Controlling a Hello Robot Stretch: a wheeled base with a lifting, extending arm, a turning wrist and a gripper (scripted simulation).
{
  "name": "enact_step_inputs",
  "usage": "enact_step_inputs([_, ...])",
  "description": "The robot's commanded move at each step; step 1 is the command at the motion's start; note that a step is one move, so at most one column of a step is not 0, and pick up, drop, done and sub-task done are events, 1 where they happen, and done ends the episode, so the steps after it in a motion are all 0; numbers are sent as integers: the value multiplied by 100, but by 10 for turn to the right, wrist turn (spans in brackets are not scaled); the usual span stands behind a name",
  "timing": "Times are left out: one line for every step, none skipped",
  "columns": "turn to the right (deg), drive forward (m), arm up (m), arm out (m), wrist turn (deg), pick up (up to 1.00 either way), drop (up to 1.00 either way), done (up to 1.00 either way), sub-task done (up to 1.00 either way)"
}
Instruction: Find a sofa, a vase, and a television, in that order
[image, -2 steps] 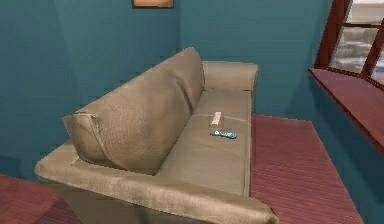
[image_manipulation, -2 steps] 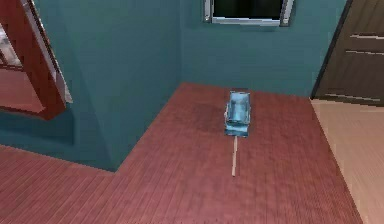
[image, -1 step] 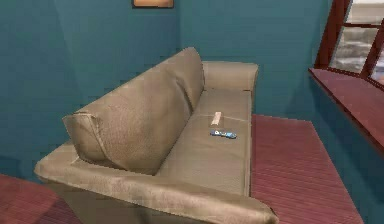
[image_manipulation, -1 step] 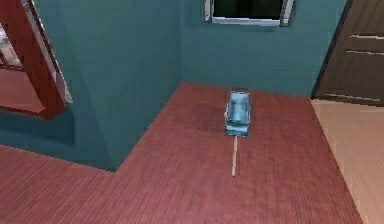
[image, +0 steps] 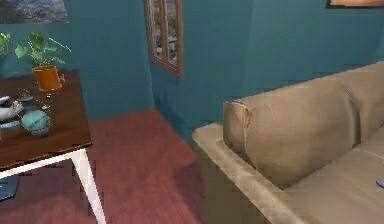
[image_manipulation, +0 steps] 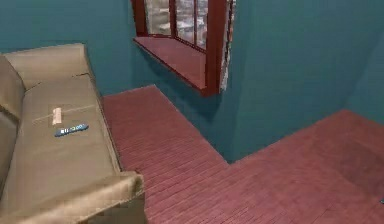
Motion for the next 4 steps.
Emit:
enact_step_inputs([-390, 0, 0, 0, 0, 0, 0, 0, 0])
enact_step_inputs([0, 55, 0, 0, 0, 0, 0, 0, 0])
enact_step_inputs([-180, 0, 0, 0, 0, 0, 0, 0, 0])
enact_step_inputs([0, 0, 0, 0, 0, 0, 0, 0, 100])
